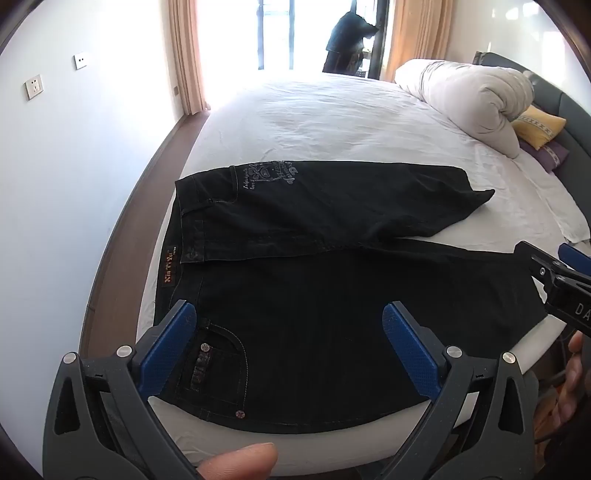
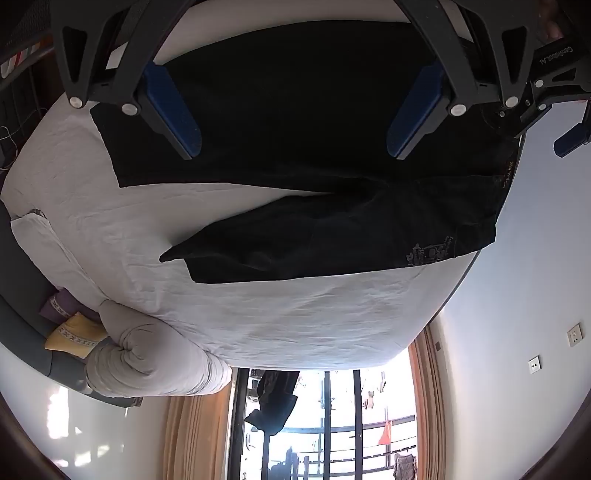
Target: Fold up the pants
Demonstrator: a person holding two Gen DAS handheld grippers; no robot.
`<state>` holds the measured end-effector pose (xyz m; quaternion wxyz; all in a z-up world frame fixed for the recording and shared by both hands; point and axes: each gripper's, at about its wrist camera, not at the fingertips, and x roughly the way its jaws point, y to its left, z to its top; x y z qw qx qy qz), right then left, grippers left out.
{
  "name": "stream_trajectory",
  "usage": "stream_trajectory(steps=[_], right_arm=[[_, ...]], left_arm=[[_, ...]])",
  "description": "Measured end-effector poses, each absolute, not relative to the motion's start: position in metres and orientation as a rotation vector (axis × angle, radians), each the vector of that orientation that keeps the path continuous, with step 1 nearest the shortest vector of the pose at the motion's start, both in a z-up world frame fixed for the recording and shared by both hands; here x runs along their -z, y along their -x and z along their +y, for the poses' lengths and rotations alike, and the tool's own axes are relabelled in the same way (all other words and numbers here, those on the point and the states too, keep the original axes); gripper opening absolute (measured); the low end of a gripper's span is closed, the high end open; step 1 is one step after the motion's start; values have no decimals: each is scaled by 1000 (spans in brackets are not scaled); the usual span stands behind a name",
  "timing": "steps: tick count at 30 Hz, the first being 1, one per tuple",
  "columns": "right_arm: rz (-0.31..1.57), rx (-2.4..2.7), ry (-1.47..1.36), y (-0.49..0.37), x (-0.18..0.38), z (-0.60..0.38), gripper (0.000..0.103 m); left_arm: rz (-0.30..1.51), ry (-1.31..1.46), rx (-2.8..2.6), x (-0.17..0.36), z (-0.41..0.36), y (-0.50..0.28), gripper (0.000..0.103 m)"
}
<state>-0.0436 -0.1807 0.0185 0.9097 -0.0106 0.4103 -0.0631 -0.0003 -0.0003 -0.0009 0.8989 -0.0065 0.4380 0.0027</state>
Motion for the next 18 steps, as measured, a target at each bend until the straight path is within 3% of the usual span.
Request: stream_trajectory(steps=[18], right_arm=[[858,134,25,46,-15,-184,103]], left_arm=[[919,31,9,4,1,2,103]])
